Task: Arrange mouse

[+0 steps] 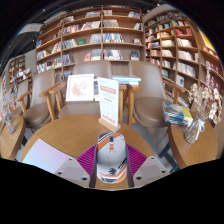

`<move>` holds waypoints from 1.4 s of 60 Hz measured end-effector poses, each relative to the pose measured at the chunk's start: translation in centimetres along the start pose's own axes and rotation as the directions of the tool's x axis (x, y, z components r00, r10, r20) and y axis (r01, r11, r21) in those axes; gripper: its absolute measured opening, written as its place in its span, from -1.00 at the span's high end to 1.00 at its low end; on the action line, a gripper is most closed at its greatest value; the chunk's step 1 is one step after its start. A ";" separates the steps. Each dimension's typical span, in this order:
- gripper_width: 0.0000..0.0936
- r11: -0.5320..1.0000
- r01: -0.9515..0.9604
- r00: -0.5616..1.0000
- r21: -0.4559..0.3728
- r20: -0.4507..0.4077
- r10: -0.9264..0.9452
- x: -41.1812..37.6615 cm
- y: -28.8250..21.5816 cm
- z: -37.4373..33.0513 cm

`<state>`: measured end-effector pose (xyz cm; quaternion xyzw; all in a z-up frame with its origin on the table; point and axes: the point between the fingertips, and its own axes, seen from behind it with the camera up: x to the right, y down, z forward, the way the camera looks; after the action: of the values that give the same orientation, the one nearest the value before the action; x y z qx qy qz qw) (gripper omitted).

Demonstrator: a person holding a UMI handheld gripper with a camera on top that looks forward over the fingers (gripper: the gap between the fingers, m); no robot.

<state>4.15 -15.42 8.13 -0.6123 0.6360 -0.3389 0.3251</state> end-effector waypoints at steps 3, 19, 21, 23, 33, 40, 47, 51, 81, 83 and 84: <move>0.09 1.000 0.006 0.999 0.011 0.033 -0.006 -3.1 -1.0 -1.2; 0.09 0.997 0.073 0.987 -0.010 0.145 -0.071 -20.4 1.9 -2.3; 0.09 0.997 0.071 0.985 -0.026 0.158 -0.066 -21.9 3.0 -1.9; 0.09 0.996 0.075 0.983 -0.044 0.172 -0.067 -23.4 4.3 -1.6; 0.06 0.991 0.093 0.987 -0.094 0.136 -0.080 -25.5 9.1 0.6; -0.07 0.994 0.059 0.992 -0.090 0.114 -0.049 -25.5 10.1 1.0; -0.86 0.995 0.079 0.991 -0.064 0.117 -0.071 -25.5 9.5 -0.4; -0.74 0.995 0.093 0.992 -0.038 0.091 -0.089 -24.5 8.2 -2.2; -0.83 0.993 0.116 0.992 0.033 0.052 -0.118 -17.4 12.5 -25.2; -0.82 0.993 0.115 0.992 0.037 0.052 -0.117 -17.1 13.3 -26.4; -0.82 0.993 0.112 0.992 0.038 0.051 -0.114 -16.8 13.6 -26.8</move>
<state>-24.98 2.55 11.82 -0.6502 0.5856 -0.3515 0.3328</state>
